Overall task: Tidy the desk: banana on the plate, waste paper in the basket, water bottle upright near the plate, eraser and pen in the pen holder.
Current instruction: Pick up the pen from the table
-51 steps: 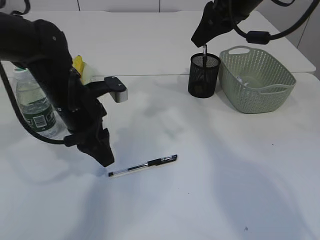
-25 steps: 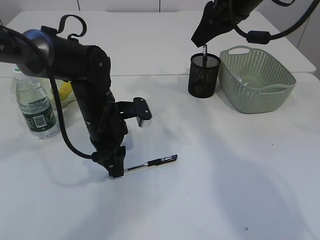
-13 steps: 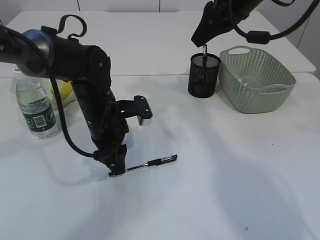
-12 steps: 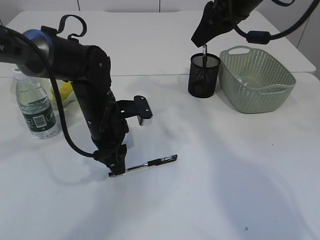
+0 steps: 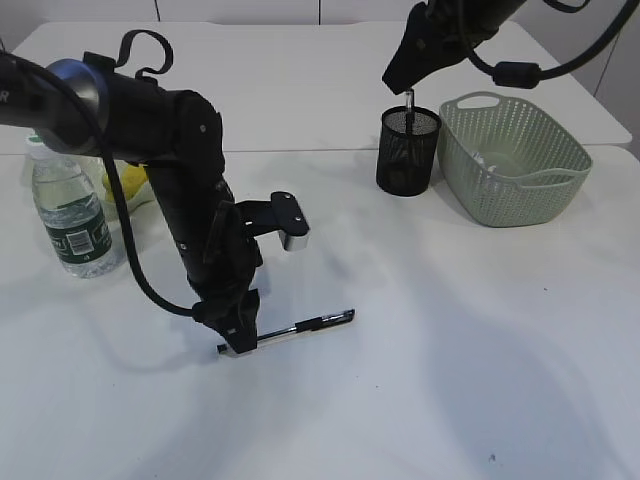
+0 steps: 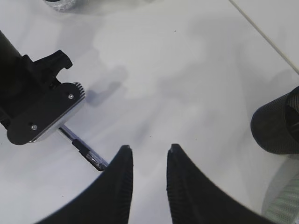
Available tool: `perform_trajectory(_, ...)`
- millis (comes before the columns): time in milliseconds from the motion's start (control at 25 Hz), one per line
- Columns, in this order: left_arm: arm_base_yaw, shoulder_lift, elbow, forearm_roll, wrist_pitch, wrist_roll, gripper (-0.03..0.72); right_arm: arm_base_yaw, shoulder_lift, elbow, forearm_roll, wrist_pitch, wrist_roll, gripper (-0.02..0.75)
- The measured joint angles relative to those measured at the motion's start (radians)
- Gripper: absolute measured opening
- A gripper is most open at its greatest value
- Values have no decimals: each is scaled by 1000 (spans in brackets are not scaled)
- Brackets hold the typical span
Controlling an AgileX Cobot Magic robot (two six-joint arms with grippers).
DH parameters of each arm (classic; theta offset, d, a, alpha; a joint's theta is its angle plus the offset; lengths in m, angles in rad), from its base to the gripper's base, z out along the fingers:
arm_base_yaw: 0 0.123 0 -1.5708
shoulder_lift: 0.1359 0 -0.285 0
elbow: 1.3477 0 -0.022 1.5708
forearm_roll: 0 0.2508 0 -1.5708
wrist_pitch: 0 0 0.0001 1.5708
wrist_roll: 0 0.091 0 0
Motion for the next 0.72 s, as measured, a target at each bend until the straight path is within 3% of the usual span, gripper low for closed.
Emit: perform_trajectory(720, -8, 34, -12, -18, 2, 0, 336, 0, 0, 0, 0, 0, -2, 192)
